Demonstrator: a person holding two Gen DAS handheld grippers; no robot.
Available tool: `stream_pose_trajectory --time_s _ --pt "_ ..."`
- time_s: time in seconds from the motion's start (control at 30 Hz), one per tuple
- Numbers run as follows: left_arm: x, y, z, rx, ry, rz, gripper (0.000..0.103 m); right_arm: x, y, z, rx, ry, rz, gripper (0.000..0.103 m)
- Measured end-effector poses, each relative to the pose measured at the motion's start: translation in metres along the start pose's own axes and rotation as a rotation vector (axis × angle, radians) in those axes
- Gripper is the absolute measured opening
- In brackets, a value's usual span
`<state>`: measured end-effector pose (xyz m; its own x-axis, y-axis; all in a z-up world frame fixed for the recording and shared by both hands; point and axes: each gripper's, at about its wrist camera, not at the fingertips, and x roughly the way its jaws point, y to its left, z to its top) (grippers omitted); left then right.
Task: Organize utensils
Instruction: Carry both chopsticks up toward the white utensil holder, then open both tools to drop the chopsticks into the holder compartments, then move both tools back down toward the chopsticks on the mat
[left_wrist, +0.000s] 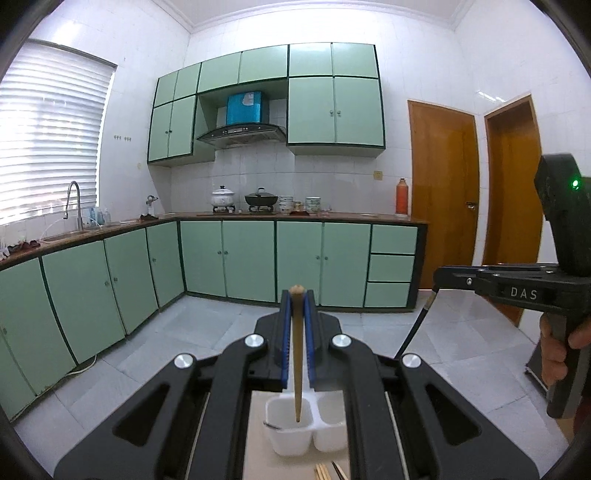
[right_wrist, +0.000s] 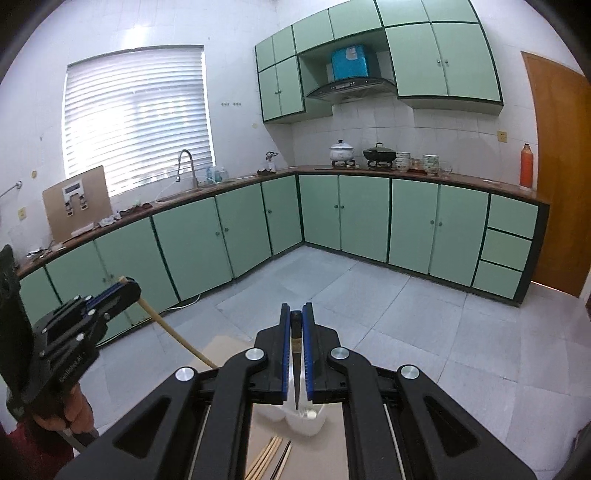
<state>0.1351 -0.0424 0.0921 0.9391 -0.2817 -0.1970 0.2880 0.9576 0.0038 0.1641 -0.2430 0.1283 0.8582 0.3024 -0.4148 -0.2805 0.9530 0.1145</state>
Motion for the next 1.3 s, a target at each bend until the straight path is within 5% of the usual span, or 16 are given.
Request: stream_pose_trajectory --time_s 0.3,0.53,0.67,0.77,1.1,1.3 --pt "0.090 0.010 -0.042 -0.034 0.115 0.039 0.006 0.072 -0.010 -0.037 0.031 0.087 -0.026 0.006" --pt "0.121 0.021 -0.076 -0.019 0.226 0.058 0.008 0.096 -0.007 -0.062 0.025 0.154 -0.026 0.007" --pt "0.109 0.029 -0.084 -0.033 0.234 0.066 0.038 0.094 -0.008 -0.073 0.029 0.160 -0.034 0.009" --pt "0.090 0.031 -0.085 -0.033 0.215 0.067 0.044 0.080 -0.007 -0.080 0.041 0.138 -0.057 0.019" --pt "0.010 0.023 -0.126 -0.055 0.212 0.106 0.071 0.019 0.017 -0.150 -0.002 0.047 -0.194 0.074" --pt "-0.021 0.017 -0.180 -0.066 0.322 0.113 0.075 -0.002 0.025 -0.212 0.022 0.085 -0.226 0.081"
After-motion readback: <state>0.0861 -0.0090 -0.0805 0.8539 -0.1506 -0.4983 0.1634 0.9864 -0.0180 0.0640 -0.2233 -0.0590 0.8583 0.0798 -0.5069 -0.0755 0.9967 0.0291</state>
